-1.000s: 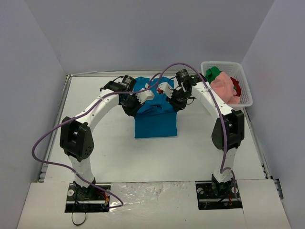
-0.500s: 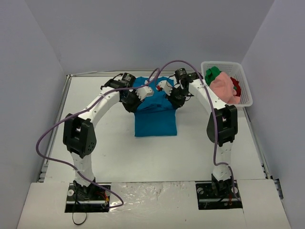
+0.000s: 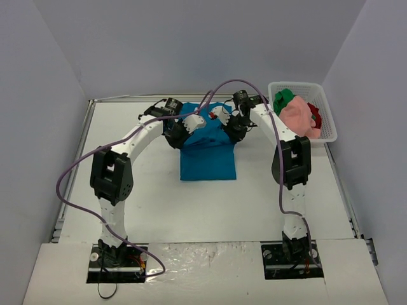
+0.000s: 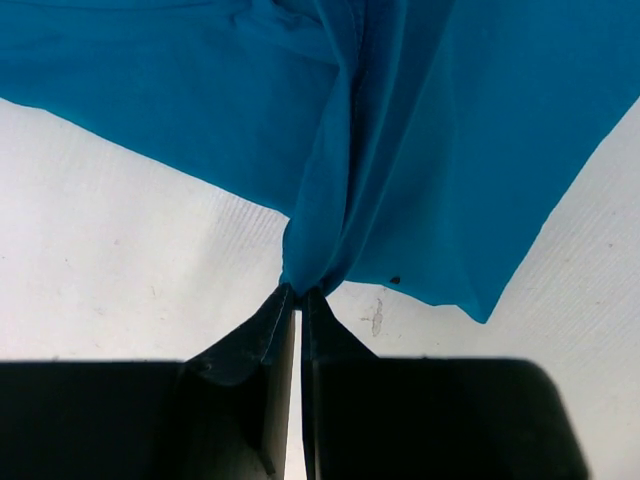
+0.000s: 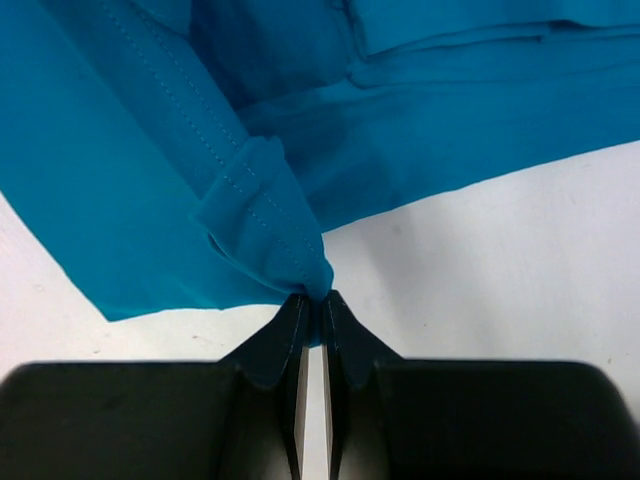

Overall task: Fold and stack the t-shirts
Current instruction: Fold the folded rectangular tshirt in 1/3 of the way

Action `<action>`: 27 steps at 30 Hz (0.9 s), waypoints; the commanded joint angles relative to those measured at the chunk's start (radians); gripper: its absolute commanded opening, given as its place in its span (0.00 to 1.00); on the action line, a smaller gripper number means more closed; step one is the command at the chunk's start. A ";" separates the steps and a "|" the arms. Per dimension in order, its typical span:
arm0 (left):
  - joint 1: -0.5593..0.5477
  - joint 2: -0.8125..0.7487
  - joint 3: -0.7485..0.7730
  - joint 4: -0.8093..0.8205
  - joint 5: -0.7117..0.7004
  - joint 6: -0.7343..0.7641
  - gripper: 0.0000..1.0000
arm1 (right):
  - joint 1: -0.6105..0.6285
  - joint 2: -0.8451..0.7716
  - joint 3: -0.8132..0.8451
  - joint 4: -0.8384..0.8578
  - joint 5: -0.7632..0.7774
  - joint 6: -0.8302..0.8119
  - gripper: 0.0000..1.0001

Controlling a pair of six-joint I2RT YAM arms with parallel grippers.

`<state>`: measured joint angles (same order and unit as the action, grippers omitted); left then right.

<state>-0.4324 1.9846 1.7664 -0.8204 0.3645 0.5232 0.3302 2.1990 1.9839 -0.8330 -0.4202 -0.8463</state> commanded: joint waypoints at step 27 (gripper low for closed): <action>0.017 0.097 0.028 0.099 -0.116 0.089 0.02 | -0.033 0.199 0.200 0.006 -0.003 0.035 0.00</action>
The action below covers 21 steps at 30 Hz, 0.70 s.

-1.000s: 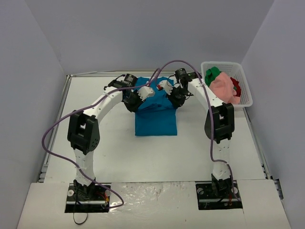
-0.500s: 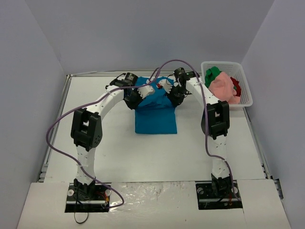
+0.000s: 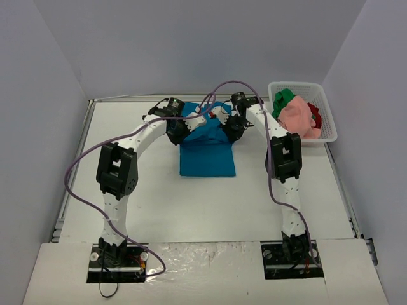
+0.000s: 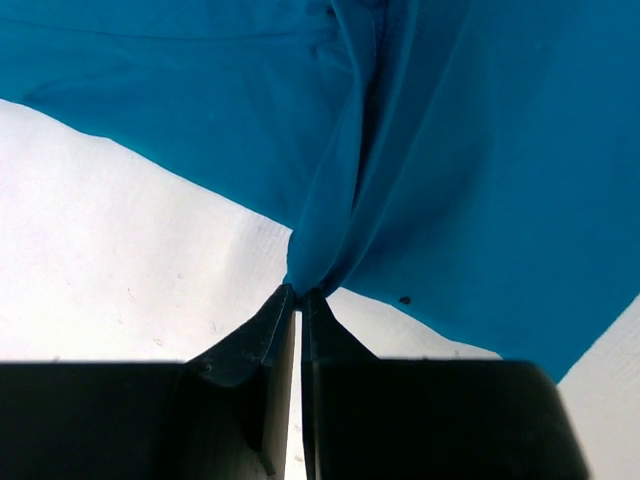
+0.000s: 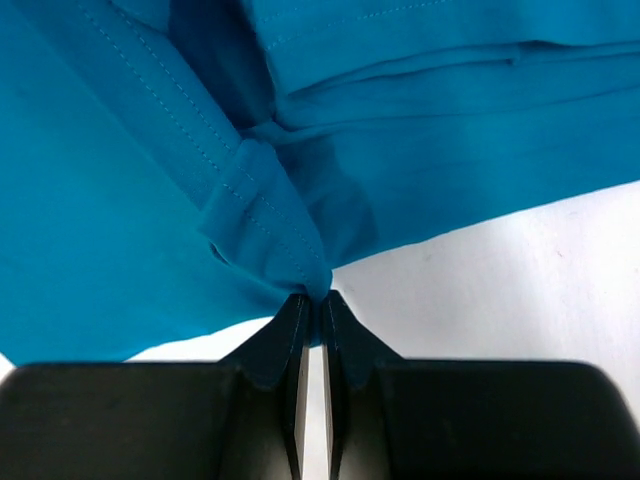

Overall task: Fold and stack the t-shirts
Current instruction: Fold the folded rectangular tshirt in 1/3 of the way

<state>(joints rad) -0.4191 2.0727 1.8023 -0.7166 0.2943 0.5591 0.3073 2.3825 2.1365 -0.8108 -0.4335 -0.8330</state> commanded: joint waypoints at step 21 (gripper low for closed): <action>0.014 0.044 -0.073 0.077 -0.099 0.039 0.02 | -0.007 0.095 0.129 0.002 0.015 0.044 0.10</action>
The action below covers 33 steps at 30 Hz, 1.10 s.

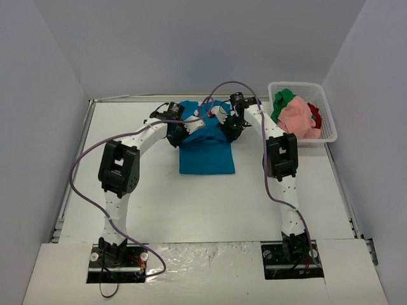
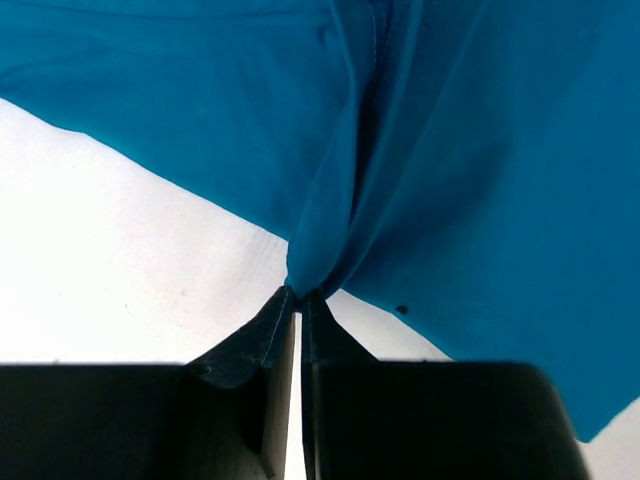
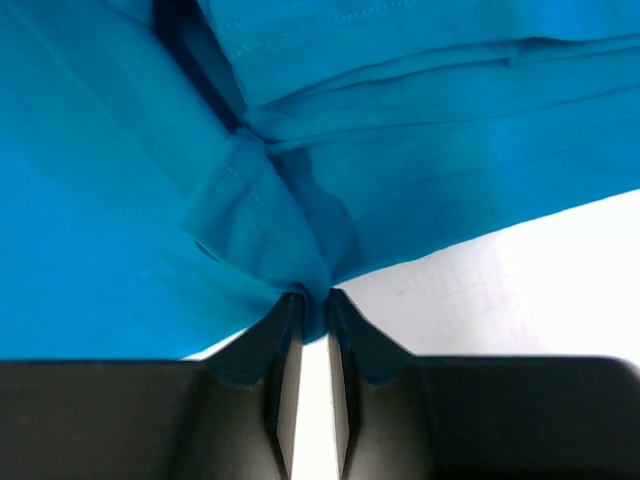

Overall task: Fold and stack the t-shirts
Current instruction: Fold the folded rectangular tshirt in 1/3 of the way

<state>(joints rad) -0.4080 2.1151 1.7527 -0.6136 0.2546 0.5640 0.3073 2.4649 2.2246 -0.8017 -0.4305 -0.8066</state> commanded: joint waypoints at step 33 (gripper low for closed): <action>0.061 -0.198 -0.007 0.008 -0.206 -0.188 0.40 | -0.019 -0.276 -0.042 0.096 0.089 0.176 0.50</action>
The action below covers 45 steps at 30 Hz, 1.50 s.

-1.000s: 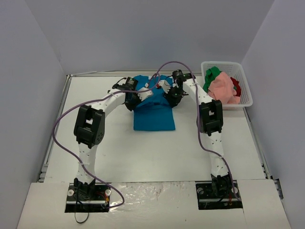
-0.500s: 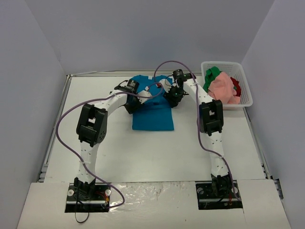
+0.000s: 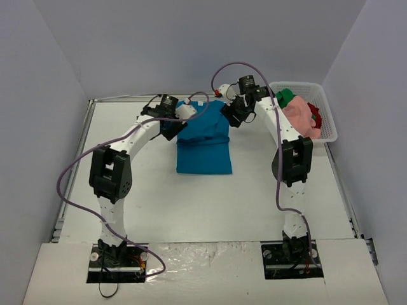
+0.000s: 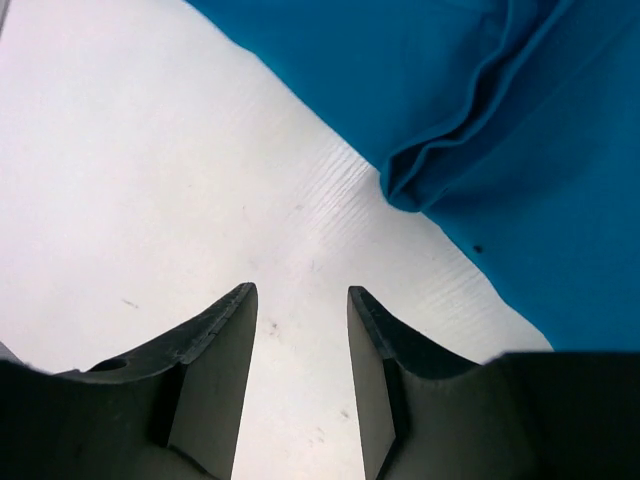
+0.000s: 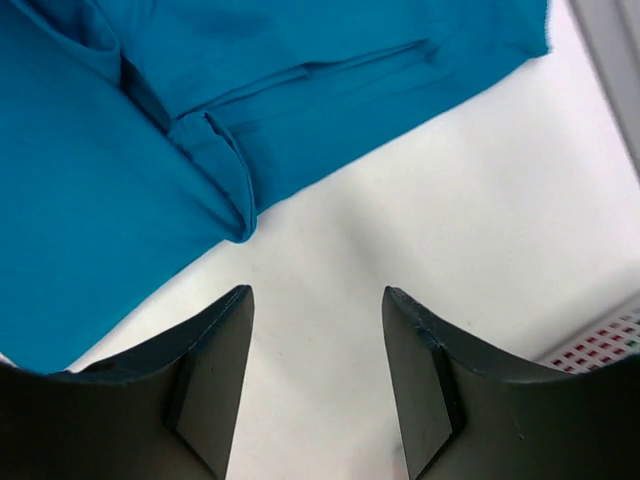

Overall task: Fold and stack the t-shirts
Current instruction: Fold the folded rectangular tshirt in 1/3 of the way

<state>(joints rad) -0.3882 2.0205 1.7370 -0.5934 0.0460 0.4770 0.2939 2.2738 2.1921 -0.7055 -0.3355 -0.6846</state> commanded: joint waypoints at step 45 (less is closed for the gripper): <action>0.252 -1.013 -0.576 -0.302 0.143 -0.135 0.62 | 0.197 0.185 0.015 -0.002 0.075 0.086 0.00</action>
<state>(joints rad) -0.1459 1.0134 1.1488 -0.8867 0.1764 0.3614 0.4870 2.4229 2.1578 -0.6754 -0.2974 -0.6121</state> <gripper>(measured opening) 0.617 0.001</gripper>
